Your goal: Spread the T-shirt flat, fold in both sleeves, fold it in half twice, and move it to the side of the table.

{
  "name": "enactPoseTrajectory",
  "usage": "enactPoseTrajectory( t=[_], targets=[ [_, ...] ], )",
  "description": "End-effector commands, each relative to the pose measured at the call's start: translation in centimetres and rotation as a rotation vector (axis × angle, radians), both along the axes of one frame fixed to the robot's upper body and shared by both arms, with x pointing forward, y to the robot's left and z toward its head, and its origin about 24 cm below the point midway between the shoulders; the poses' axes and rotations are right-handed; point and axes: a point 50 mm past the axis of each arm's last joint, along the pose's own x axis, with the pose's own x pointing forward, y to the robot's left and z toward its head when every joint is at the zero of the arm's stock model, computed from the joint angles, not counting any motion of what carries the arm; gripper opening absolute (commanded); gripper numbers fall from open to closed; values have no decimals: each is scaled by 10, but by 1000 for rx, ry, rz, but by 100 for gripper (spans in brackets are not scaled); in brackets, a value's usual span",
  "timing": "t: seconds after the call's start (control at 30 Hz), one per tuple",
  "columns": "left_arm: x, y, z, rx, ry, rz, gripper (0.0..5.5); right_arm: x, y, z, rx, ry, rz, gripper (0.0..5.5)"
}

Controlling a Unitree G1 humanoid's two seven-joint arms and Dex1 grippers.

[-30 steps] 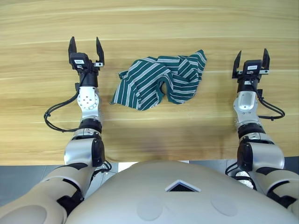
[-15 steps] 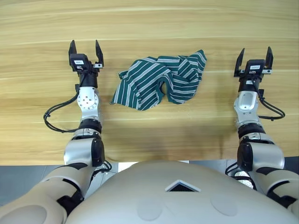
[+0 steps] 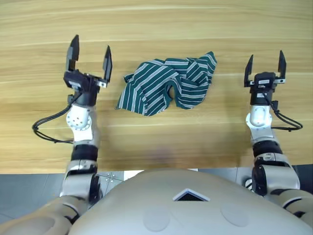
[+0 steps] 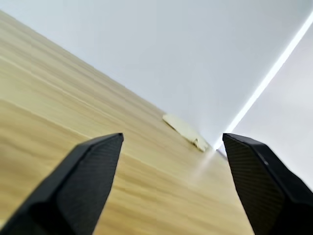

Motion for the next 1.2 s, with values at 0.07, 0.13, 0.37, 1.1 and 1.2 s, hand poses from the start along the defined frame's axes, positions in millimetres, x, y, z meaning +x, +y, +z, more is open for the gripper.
enactPoseTrajectory(
  t=[0.07,0.13,0.37,1.1,1.2],
  targets=[
    [-69,-18,6,609,151,-460,397,-10,13,36,-370,63,313,374],
    [-72,-14,1,649,199,-438,397,-10,13,37,-397,83,312,374],
    [-82,-11,-23,887,219,-362,397,4,18,36,-427,115,318,374],
    [-55,-36,-63,934,44,-175,397,-8,17,14,-422,168,308,374],
    [-54,-36,-65,940,44,-172,397,-12,16,11,-424,181,309,374]
  ],
)
